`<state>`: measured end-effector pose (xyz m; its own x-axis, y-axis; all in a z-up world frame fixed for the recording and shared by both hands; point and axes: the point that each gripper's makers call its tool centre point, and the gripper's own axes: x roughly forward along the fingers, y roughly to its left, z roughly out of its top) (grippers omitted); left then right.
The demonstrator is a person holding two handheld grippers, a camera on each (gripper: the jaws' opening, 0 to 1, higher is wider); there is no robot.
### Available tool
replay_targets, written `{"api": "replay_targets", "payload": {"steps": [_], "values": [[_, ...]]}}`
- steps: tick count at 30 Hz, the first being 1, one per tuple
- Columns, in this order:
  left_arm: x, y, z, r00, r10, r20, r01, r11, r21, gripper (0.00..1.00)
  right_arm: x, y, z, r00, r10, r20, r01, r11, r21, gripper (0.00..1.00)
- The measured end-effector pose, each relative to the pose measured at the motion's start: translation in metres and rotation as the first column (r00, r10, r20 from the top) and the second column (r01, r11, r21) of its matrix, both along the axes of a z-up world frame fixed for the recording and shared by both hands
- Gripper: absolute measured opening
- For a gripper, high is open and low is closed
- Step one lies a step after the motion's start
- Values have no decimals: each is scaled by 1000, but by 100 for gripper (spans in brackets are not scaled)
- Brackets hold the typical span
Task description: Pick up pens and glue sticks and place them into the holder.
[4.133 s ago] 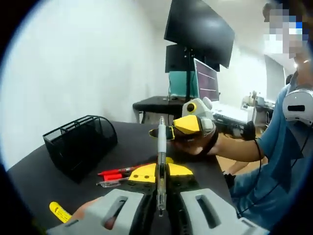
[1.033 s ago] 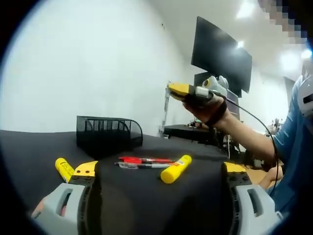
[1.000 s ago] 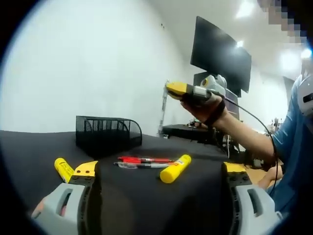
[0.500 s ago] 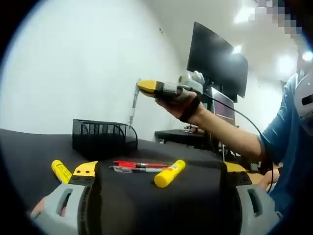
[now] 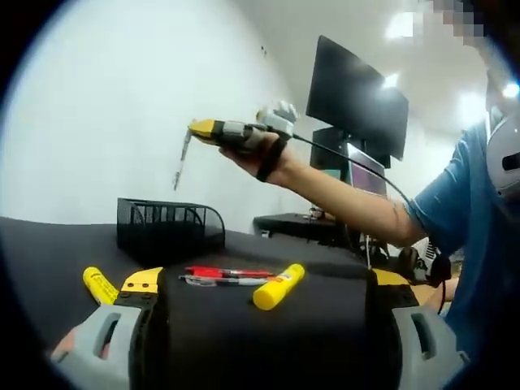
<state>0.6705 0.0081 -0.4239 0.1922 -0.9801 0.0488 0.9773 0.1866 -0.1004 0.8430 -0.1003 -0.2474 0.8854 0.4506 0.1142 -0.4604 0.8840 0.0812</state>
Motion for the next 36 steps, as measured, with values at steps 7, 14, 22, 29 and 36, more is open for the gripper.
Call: {"api": "replay_targets", "payload": {"steps": [7, 14, 22, 29, 36], "values": [[1, 1, 1, 1000, 2, 11, -2, 1000, 0, 92, 30, 1, 0, 1000, -17, 5, 17, 999, -27, 5], [2, 2, 3, 1000, 9, 7, -9, 1000, -9, 90, 63, 3, -2, 999, -40, 14, 40, 998, -52, 5], [3, 4, 5, 1000, 15, 7, -15, 1000, -17, 88, 82, 15, -26, 998, -60, -7, 59, 991, -117, 5], [3, 4, 5, 1000, 20, 10, -20, 1000, -16, 86, 92, 23, -43, 997, -78, -26, 74, 990, -120, 5], [2, 4, 5, 1000, 15, 16, -15, 1000, -16, 86, 110, 26, -66, 991, -114, -75, 98, 978, -186, 5]]}}
